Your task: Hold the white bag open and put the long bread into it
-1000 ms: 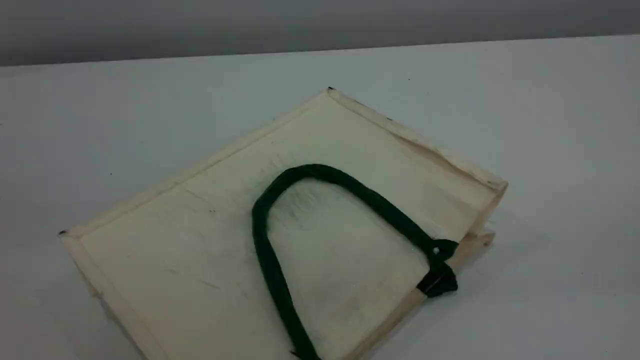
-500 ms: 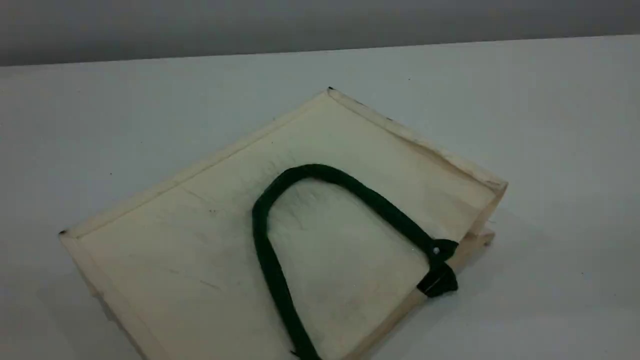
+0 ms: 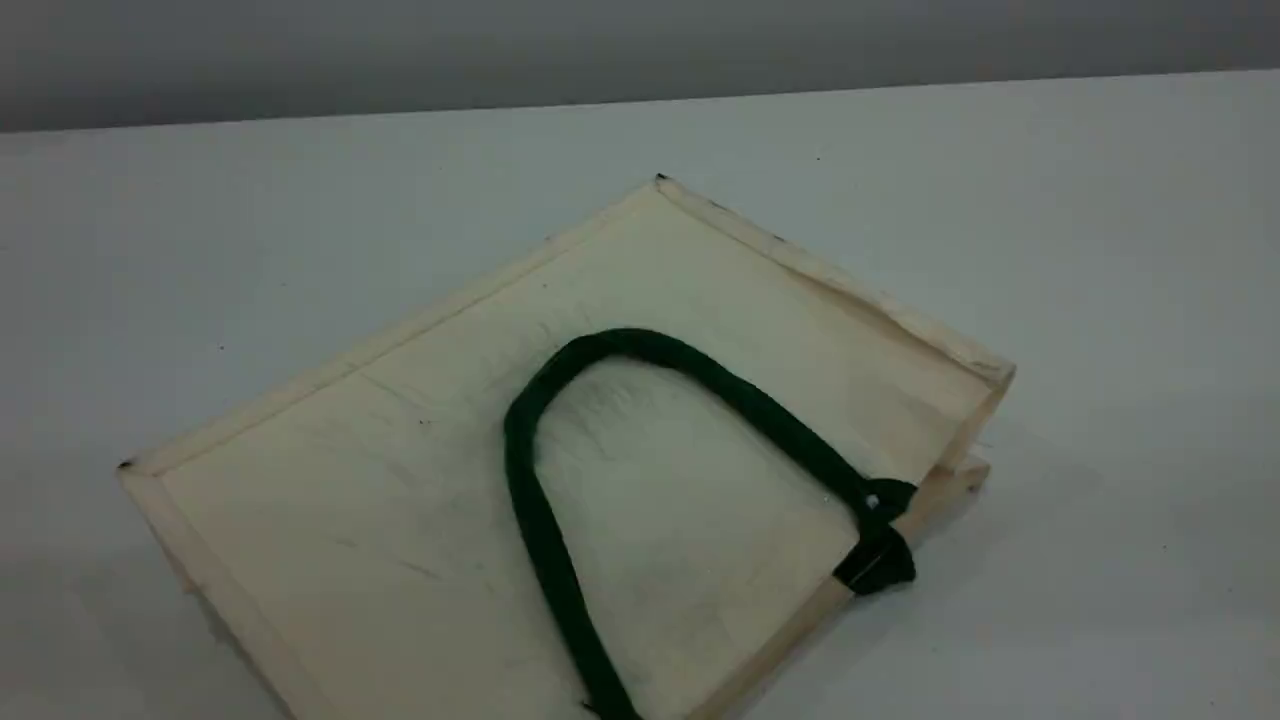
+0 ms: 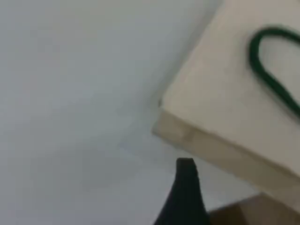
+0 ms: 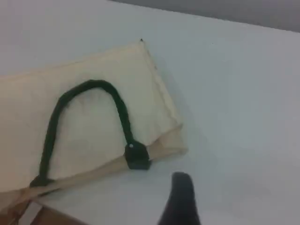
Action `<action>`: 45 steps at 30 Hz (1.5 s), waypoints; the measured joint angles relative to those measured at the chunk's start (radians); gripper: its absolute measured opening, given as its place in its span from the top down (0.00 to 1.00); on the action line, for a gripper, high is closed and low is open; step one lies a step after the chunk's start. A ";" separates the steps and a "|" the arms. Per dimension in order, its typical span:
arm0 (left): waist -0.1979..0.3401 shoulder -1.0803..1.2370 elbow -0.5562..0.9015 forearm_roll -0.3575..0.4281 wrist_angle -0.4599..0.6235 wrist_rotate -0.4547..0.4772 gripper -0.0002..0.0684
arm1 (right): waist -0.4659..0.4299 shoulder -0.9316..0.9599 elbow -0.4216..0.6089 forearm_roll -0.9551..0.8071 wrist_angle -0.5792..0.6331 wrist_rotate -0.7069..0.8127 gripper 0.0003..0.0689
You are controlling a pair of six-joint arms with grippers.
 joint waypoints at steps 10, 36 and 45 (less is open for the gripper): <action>0.000 0.000 0.036 -0.008 -0.069 -0.033 0.22 | 0.000 0.000 0.000 0.000 0.000 0.000 0.23; 0.061 0.000 0.035 -0.007 -0.068 -0.033 0.22 | -0.338 -0.053 -0.003 0.004 0.006 -0.001 0.23; 0.232 -0.059 0.035 -0.006 -0.068 -0.032 0.22 | -0.336 -0.051 -0.003 0.005 0.006 -0.001 0.23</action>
